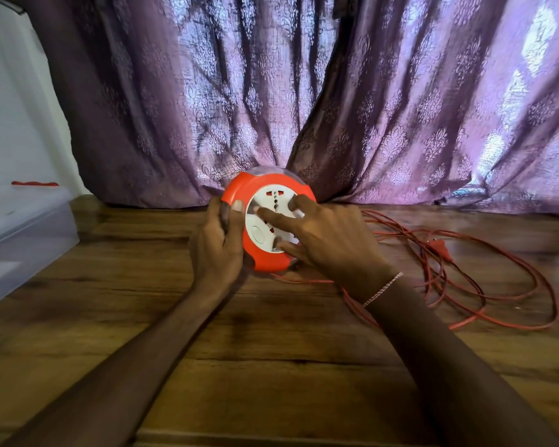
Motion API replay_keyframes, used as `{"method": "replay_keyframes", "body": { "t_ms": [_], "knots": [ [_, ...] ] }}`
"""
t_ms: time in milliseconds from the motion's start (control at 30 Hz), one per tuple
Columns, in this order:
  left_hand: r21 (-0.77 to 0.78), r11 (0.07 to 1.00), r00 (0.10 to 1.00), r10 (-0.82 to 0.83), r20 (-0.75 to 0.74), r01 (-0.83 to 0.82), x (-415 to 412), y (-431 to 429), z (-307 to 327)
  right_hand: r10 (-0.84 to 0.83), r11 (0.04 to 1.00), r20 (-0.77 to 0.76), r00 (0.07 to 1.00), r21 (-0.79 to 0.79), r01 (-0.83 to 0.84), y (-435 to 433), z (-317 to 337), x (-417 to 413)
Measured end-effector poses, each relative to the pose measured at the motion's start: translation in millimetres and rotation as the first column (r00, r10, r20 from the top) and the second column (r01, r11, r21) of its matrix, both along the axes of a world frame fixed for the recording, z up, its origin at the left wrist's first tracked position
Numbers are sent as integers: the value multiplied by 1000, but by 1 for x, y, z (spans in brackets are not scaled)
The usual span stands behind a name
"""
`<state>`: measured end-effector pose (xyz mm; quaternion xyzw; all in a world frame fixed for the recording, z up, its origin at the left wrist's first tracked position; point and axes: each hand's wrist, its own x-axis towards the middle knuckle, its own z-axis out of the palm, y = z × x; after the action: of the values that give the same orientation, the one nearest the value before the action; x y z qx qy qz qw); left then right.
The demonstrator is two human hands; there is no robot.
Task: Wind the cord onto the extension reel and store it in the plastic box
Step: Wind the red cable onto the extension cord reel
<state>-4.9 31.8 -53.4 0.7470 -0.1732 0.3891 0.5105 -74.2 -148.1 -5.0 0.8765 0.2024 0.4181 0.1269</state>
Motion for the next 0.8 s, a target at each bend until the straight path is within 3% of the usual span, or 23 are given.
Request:
{"method": "replay_keyframes", "body": {
  "t_ms": [133, 200, 267, 367, 400, 467, 500, 533, 567, 600, 667, 700, 800],
  "knots": [
    [40, 999, 1000, -11, 4, 11, 0, -1, -1, 23, 999, 15, 1000, 40, -23, -1, -5, 6],
    [38, 999, 1000, -3, 7, 2, -2, -1, -1, -1, 982, 40, 999, 186, -6, 3, -8, 7],
    [34, 999, 1000, 9, 17, -10, -5, -3, 1, -68, 899, -33, 997, 432, 75, 12, -7, 6],
    [43, 999, 999, 24, 40, -26, -11, -7, 2, 6, 634, -223, 975, 755, 169, 24, -7, 6],
    [47, 998, 998, 34, 49, -36, -12, -8, 2, 108, 480, -255, 961, 860, 174, 28, -7, 6],
    [51, 997, 997, 56, 55, -59, -12, -8, 1, 415, 72, -216, 884, 976, 205, 33, -5, 6],
    [44, 997, 997, 61, 51, -64, -12, -8, 1, 505, -40, -176, 845, 973, 226, 31, -4, 7],
    [29, 998, 997, 63, 44, -64, -11, -8, 1, 531, -47, -153, 833, 977, 209, 27, -2, 7],
    [8, 998, 997, 62, 38, -63, -9, -7, 1, 500, 49, -151, 853, 988, 146, 21, -1, 6],
    [-17, 998, 998, 62, 31, -61, -6, -6, 2, 408, 249, -157, 899, 967, 56, 12, 0, 8],
    [-63, 996, 998, 63, 14, -62, -3, -4, 2, 198, 658, -105, 975, 751, -52, -7, 2, 7],
    [-75, 995, 998, 62, 7, -61, -2, -4, 2, 158, 762, -74, 985, 644, -74, -14, 2, 7],
    [-59, 996, 998, 60, 12, -59, -4, -5, 2, 161, 899, -88, 983, 425, -109, -16, 1, 7]
  ]
}}
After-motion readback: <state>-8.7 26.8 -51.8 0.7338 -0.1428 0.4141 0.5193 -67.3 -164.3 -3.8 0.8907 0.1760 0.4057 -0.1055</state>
